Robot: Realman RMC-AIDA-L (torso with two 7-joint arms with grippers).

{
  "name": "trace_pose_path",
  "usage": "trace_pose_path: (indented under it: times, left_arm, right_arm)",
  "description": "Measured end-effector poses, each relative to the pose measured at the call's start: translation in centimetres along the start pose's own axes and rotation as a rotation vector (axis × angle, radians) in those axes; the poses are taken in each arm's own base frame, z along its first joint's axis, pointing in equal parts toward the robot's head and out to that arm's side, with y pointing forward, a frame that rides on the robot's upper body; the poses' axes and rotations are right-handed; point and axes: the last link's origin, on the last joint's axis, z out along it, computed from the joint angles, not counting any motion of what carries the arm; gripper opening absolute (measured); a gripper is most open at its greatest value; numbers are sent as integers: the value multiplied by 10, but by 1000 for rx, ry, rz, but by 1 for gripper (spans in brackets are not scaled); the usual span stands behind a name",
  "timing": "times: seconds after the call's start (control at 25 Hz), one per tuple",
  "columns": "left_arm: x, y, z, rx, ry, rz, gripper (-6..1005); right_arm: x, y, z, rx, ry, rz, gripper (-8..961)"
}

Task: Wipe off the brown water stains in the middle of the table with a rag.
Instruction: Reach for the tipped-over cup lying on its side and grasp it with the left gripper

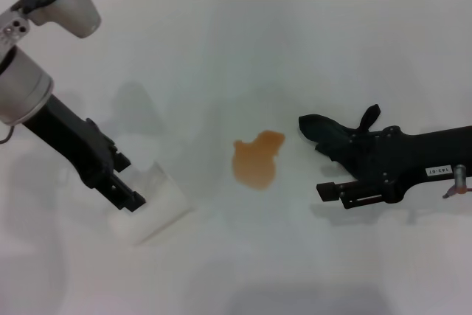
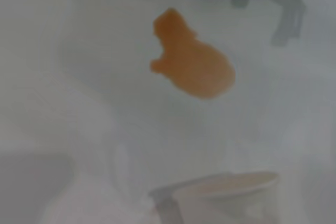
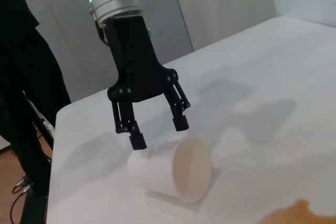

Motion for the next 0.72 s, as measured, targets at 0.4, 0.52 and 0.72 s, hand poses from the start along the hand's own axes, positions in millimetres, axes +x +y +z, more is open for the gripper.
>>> trace_pose_path:
  times: [0.4, 0.52, 0.72]
  left_arm:
    - [7, 6, 7, -23, 3, 12, 860]
    - [6, 7, 7, -26, -3, 8, 860]
    - [2, 8, 6, -33, -29, 1, 859]
  right_arm:
    - [3, 0, -3, 2, 1, 5, 775]
    - [5, 1, -4, 4, 3, 10, 774]
    - [7, 1, -5, 6, 4, 12, 774]
